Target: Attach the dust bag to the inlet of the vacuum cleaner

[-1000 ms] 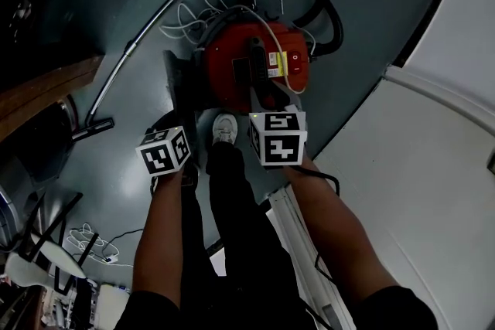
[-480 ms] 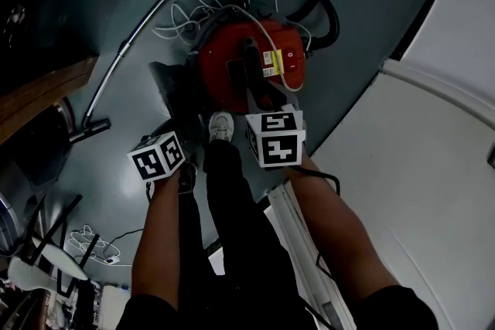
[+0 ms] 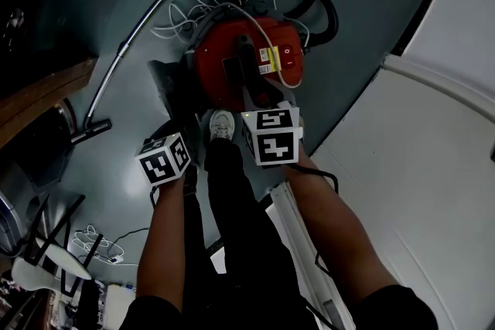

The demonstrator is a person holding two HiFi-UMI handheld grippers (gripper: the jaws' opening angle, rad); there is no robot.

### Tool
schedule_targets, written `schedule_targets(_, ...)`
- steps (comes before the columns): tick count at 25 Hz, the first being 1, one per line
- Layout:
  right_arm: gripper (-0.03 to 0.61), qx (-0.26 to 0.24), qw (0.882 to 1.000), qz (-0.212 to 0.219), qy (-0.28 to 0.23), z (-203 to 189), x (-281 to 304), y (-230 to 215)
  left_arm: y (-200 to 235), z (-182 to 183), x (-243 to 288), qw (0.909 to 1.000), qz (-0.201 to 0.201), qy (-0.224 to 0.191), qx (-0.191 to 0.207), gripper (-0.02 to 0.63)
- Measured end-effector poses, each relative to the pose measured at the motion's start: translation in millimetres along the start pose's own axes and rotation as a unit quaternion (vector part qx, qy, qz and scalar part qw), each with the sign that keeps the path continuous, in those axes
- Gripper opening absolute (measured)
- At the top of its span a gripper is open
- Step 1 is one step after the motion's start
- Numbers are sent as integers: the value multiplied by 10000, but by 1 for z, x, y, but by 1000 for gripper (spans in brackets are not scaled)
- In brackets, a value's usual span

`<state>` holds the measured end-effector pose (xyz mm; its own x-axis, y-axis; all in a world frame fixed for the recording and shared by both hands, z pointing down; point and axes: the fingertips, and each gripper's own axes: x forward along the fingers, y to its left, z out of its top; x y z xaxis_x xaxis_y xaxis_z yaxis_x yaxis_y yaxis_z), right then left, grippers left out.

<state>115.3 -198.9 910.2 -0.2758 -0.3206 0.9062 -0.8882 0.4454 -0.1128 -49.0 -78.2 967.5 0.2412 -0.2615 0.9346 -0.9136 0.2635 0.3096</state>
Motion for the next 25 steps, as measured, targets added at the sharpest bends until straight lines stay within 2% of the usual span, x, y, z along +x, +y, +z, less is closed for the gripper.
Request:
schedule_targets(6,130,4,10000,-5,-60,1,-1,0,4,0,4,9985,-343,14,-433,29)
schedule_targets(11,130,17,10000,7,-33,0,0,0,4,0,7,9916,-812,24,-1003,29)
schedule_targets(13,130,12,10000,21,-38,1,-1,0,4,0,6,9921,-945,73,-823,27)
schedule_targets(15,130,20,10000,37,-23,1,-2,1,2,0,5,9945,-957,140,-394,26)
schedule_targets(20,130,2,10000,-1,-65,2,-2,1,-6,0,6,9954,-749,225,545,26)
schedule_targets(23,130,-30,10000,-6,-75,3,-1,0,-11,5,8,9944,-721,268,731,29)
schedule_targets(25,130,-15,10000,24,-6,0,0,1,-14,7,8,9940,-774,326,701,31)
